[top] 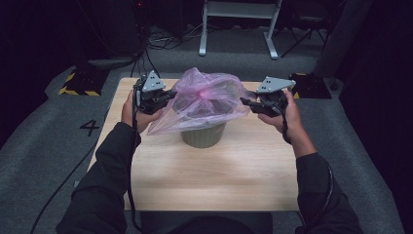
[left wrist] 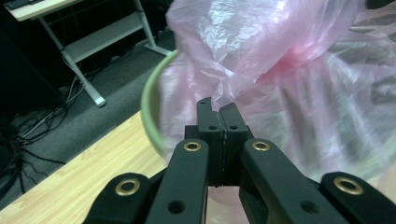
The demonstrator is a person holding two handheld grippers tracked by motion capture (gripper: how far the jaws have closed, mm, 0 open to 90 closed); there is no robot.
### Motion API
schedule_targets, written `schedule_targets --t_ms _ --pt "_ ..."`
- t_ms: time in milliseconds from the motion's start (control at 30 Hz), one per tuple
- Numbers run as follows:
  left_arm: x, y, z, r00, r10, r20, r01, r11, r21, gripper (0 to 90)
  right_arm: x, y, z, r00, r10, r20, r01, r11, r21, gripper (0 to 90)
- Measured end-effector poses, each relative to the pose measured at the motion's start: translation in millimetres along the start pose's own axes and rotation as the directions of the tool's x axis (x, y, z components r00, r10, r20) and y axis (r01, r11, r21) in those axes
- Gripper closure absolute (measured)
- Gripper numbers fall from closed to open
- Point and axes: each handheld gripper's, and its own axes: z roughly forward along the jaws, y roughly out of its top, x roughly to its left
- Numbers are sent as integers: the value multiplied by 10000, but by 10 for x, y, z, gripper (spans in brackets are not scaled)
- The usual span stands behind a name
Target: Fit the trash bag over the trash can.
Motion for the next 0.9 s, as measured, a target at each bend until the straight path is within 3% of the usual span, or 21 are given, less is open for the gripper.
schedule_targets --t_ms 67,167,333,433,567,733,900 --pt "50 -20 8 9999 -83 -129 83 10000 3 899 -34 -54 41 9997 233 -74 -233 9997 25 888" --pt "128 -62 42 9994 -198 -271 202 9997 115 899 -105 -121 101 9977 679 86 -680 9976 128 894" --pt "326 -151 97 9948 -817 -600 823 9966 67 900 -245 -163 198 9928 1174 255 -1184 9921 403 895" --pt "423 -234 162 9910 -1138 -709 1160 9928 286 900 -314 -194 282 9867 1624 -47 -1614 9831 860 896" --pt "485 -355 211 9854 -1640 -463 1656 9857 320 899 -286 -272 342 9843 1710 -433 -1641 9777 1312 894" --pt "424 -454 203 9865 -1636 -38 1636 9855 446 899 -182 -383 284 9735 1886 -1291 -1713 9761 1339 895" --pt "427 -562 159 9794 -1979 413 1967 9800 307 899 -62 -448 268 9685 1719 -1802 -1442 9770 1573 895"
